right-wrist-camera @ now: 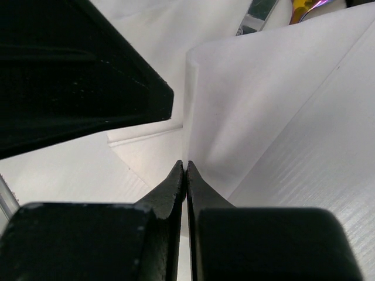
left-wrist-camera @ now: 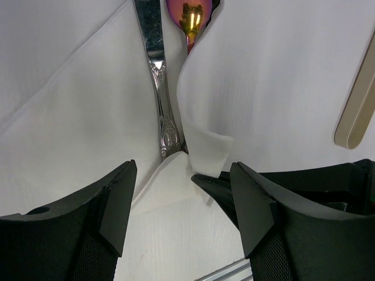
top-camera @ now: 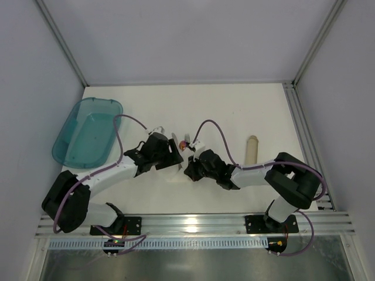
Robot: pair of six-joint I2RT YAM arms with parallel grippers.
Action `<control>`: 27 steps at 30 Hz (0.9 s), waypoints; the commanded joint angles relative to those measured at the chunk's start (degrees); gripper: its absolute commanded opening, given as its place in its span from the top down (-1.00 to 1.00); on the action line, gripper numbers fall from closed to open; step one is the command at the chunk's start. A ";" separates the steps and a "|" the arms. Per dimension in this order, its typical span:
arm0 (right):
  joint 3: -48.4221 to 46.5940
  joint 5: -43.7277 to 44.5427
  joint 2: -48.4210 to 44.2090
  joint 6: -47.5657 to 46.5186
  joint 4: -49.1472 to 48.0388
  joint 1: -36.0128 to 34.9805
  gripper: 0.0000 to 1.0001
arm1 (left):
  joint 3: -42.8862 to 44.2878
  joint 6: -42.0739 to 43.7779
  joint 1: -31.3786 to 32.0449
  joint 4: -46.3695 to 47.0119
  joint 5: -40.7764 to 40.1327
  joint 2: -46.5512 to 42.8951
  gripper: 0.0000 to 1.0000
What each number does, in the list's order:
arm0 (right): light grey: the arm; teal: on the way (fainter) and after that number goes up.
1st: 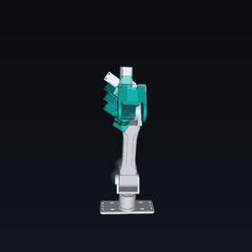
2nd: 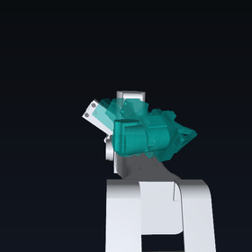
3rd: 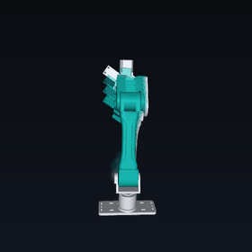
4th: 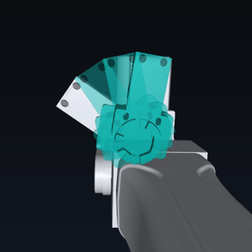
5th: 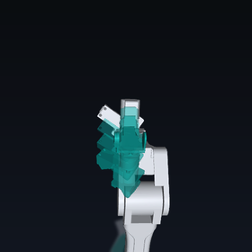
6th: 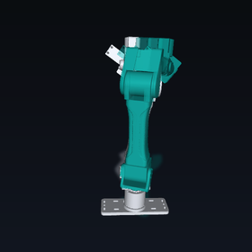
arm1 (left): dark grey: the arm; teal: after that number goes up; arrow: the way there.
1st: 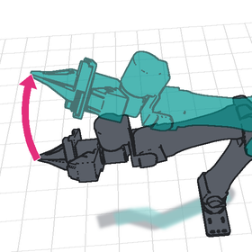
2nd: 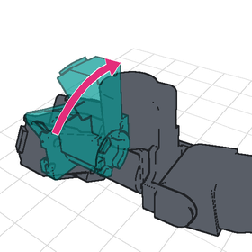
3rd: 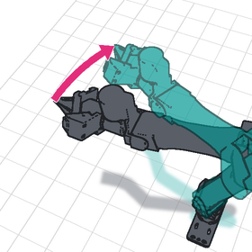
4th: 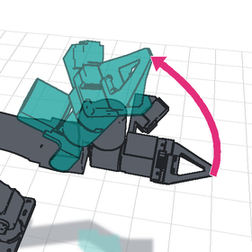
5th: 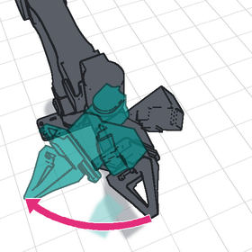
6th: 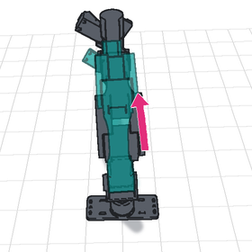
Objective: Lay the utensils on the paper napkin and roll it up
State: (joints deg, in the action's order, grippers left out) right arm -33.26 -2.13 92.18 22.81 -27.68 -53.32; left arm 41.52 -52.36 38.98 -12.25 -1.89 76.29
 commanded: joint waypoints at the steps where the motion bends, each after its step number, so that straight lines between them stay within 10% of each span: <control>1: -2.25 0.55 0.72 -0.92 -1.94 -1.00 0.90 | 2.43 -0.46 0.04 0.91 -1.01 1.57 -0.39; 19: -1.81 0.02 1.07 0.04 -3.78 -1.96 0.61 | 3.48 0.15 -0.31 2.50 -0.39 5.97 -0.41; 27: -1.46 0.29 0.90 0.48 -4.05 -1.96 0.61 | 2.52 1.29 -0.40 1.97 -0.57 7.20 0.07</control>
State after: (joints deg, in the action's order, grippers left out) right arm -34.17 -2.20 93.38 23.05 -28.25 -54.81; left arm 43.16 -51.90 38.87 -11.57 -1.74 83.15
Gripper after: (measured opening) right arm 0.194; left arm 0.496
